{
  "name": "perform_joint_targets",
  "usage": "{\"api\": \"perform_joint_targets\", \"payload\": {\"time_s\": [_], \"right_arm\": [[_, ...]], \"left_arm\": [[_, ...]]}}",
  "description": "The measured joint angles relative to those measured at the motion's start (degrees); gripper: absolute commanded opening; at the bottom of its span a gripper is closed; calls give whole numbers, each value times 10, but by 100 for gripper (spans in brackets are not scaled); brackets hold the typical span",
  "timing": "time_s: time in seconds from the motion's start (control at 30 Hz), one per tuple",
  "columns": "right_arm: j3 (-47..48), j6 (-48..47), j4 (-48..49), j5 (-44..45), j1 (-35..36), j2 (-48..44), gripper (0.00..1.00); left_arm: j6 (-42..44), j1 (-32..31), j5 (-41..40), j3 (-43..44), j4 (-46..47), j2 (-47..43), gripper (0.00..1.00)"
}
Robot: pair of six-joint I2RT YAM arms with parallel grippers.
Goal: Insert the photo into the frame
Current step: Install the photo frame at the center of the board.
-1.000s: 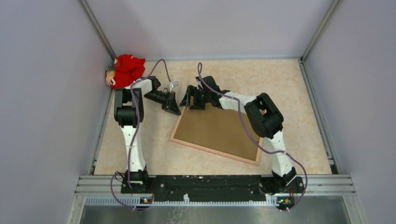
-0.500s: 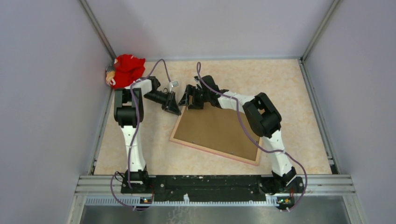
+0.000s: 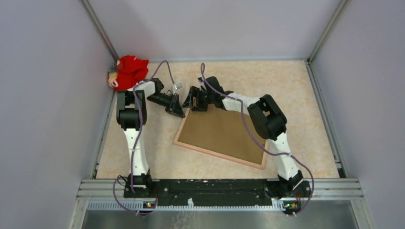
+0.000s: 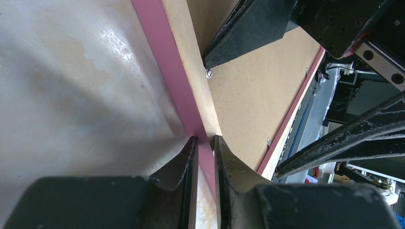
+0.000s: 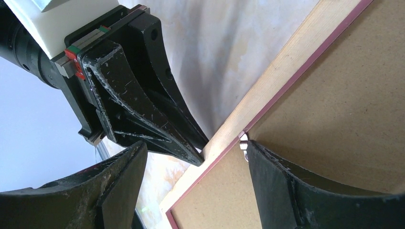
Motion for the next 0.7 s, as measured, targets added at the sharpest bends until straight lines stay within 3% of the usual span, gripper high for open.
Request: {"api": "perform_joint_targets", "payload": {"time_s": [0.6, 0.7], "right_arm": [[1, 10, 17, -18, -1, 7, 79], [15, -9, -9, -14, 0, 7, 81]], "left_arm": [[0, 0, 1, -1, 1, 0, 21], [0, 1, 1, -1, 1, 0, 26]]}}
